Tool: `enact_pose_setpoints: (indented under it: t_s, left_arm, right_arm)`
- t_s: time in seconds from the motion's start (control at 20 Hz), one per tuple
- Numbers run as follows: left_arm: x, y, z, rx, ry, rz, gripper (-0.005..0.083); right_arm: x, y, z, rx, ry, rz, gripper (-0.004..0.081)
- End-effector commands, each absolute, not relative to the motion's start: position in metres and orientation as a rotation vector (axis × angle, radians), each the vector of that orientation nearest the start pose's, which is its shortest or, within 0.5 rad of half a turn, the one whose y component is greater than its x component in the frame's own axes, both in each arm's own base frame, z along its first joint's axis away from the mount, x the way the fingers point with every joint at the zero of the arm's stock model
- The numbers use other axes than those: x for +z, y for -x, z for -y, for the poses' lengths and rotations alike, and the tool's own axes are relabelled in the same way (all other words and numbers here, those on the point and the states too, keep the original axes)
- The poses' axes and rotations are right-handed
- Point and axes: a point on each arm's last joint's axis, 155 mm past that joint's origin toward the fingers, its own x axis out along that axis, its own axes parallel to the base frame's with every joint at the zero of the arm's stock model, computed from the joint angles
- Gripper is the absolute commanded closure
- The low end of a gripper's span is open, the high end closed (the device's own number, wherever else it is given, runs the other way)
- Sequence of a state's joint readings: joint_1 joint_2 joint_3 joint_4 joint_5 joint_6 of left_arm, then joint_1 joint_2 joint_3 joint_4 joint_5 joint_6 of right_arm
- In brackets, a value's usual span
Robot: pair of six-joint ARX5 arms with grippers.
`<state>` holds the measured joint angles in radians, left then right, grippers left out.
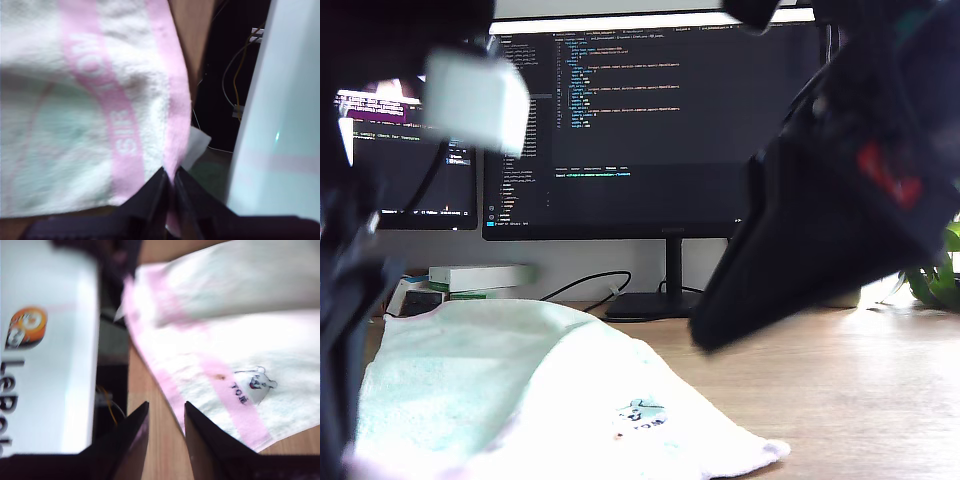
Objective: Fold the tea towel to a neat square and place it to the right
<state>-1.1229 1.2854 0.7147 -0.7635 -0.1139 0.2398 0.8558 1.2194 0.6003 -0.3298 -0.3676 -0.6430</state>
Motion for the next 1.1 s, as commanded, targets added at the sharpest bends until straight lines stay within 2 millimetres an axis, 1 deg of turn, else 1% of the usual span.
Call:
enact_pose_setpoints:
  t_s: [0.0,0.25,0.3,0.4,0.5,0.65,0.8,1.05]
  left_arm:
    - [0.036,-0.126,0.213,-1.0,-1.0,-1.037,0.0796]
    - [0.054,-0.127,0.215,-1.011,-1.014,-1.027,0.0796]
    - [0.059,-0.128,0.218,-1.014,-1.004,-1.01,0.0796]
    - [0.074,-0.132,0.224,-1.022,-0.976,-0.969,0.0796]
    - [0.089,-0.135,0.232,-1.032,-0.936,-0.929,0.0796]
    - [0.106,-0.138,0.238,-1.052,-0.88,-0.9,0.0796]
    - [0.116,-0.139,0.24,-1.051,-0.868,-0.885,0.0796]
    - [0.12,-0.137,0.235,-1.049,-0.866,-0.887,0.0796]
  right_arm:
    - [0.052,-0.147,-0.27,1.427,0.803,-0.599,0.054]
    - [0.04,-0.143,-0.272,1.465,0.857,-0.599,0.0464]
    - [0.04,-0.141,-0.274,1.473,0.859,-0.591,0.045]
    - [0.043,-0.137,-0.28,1.483,0.852,-0.574,0.0447]
    - [0.041,-0.141,-0.282,1.461,0.876,-0.561,0.0447]
    - [0.04,-0.156,-0.282,1.391,0.915,-0.538,0.0447]
    - [0.034,-0.163,-0.279,1.355,0.942,-0.556,0.0447]
    - [0.016,-0.167,-0.272,1.328,0.98,-0.615,0.0462]
